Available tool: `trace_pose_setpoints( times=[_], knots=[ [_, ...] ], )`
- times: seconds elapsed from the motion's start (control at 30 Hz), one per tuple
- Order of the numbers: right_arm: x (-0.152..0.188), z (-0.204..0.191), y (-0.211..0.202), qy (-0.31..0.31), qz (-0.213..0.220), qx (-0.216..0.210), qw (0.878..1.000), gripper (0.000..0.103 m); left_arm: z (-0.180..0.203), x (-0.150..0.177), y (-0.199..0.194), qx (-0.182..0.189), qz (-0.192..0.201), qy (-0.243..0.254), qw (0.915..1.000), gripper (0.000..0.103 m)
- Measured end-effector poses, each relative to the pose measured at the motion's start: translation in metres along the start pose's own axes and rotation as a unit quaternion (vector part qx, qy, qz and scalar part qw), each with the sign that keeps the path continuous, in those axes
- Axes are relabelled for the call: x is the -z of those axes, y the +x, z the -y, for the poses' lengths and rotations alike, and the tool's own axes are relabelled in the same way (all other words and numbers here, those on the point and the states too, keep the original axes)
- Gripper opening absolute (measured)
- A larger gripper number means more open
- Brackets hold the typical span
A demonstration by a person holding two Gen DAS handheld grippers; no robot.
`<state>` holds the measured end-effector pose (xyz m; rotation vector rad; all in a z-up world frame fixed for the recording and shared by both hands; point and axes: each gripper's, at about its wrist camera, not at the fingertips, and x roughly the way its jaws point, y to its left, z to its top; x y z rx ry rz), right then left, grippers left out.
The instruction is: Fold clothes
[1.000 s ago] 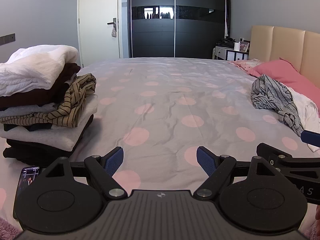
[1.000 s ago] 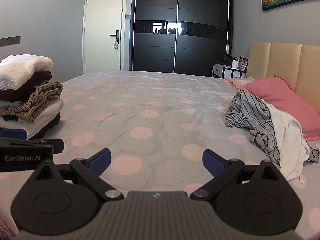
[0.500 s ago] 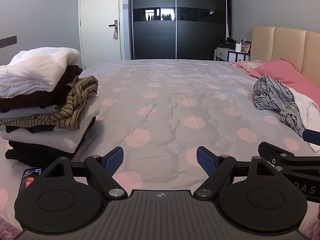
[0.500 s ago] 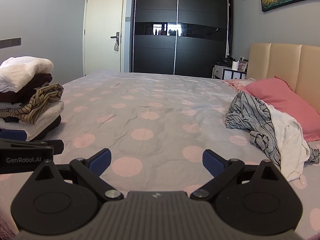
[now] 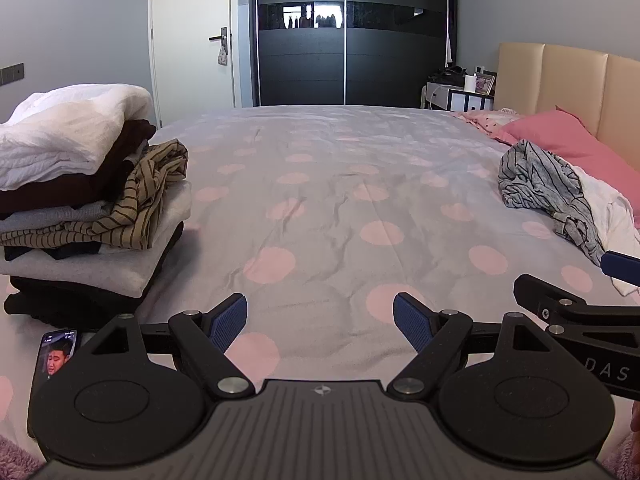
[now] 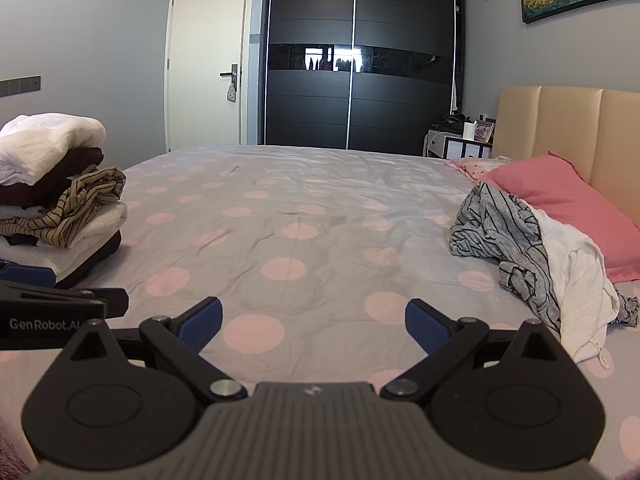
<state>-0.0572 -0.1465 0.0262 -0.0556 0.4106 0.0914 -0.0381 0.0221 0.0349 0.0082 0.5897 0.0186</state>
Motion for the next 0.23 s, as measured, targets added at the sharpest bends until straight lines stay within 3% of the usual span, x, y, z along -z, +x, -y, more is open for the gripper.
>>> trace_pose_setpoints(
  times=[0.23],
  knots=[
    [0.0003,0.0006,-0.0006,0.000,0.001,-0.001,1.000,0.099,0.0019,0.0010,-0.0026,-0.005,0.005,0.004,1.0000,0.080]
  ],
)
